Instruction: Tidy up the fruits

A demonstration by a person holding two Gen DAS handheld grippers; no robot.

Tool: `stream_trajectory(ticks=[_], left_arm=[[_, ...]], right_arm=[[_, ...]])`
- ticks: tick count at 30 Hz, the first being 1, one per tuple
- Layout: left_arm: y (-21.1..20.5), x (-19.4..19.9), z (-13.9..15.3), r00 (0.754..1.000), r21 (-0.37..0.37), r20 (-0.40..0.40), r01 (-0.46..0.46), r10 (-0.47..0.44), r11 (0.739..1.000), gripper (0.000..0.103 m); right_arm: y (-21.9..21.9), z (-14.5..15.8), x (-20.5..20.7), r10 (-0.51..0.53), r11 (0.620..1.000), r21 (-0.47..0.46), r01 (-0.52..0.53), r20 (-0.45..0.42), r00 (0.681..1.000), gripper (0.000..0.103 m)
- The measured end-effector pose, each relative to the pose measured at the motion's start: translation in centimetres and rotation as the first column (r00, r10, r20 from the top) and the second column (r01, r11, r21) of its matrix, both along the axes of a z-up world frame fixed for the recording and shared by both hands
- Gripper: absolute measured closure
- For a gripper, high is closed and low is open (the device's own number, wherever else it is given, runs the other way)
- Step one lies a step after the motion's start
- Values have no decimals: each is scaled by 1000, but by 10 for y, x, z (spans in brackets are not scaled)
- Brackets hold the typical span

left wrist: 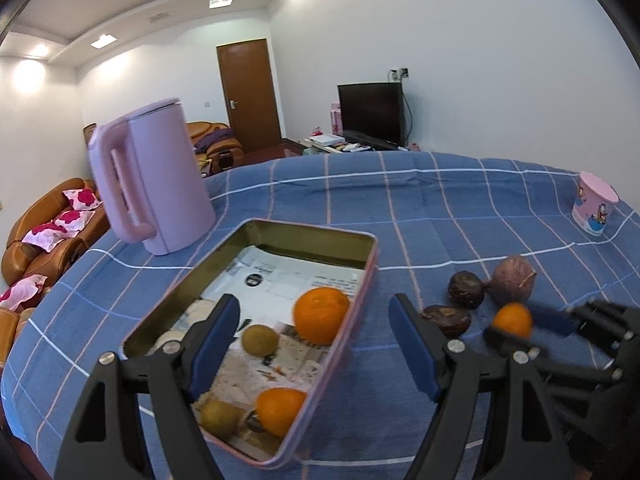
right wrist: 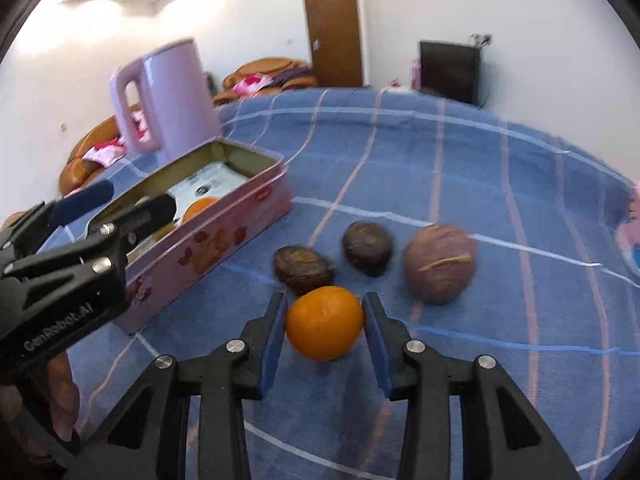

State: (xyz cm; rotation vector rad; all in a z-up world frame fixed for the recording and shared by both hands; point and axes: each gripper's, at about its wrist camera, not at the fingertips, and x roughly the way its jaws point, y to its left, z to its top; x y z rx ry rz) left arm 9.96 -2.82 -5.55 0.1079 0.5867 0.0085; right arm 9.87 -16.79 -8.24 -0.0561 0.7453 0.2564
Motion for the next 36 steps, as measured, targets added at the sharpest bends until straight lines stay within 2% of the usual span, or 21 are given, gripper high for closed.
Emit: stream_trajectory(ticks=[5, 9, 19, 22, 27, 31, 36], left_arm=[[-24, 8, -6, 998, 15, -32, 56, -56, 998, 24], [-40, 14, -9, 993, 24, -55, 102, -101, 994, 24], [-72, 28, -29, 973, 58, -152, 183, -173, 981, 25], [-76, 34, -36, 962, 46, -195, 202, -190, 978, 31], [-76, 48, -44, 937, -31, -268, 223, -223, 974, 56], [-74, 48, -44, 935, -58, -268, 225, -232, 973, 57], [-72, 42, -39, 947, -56, -231, 215, -222, 975, 58]], right_arm=[[-21, 10, -6, -119, 990, -58, 125, 96, 988, 63], [-36, 17, -10, -175, 982, -52, 184, 142, 974, 63], [-55, 20, -10, -227, 974, 23, 226, 153, 962, 62], [-55, 20, -11, -225, 974, 28, 224, 158, 961, 62], [-54, 19, -10, -218, 976, 26, 216, 149, 965, 62], [-53, 18, -9, -211, 978, 26, 209, 143, 967, 62], [-53, 19, -10, -196, 981, 38, 193, 144, 970, 62]])
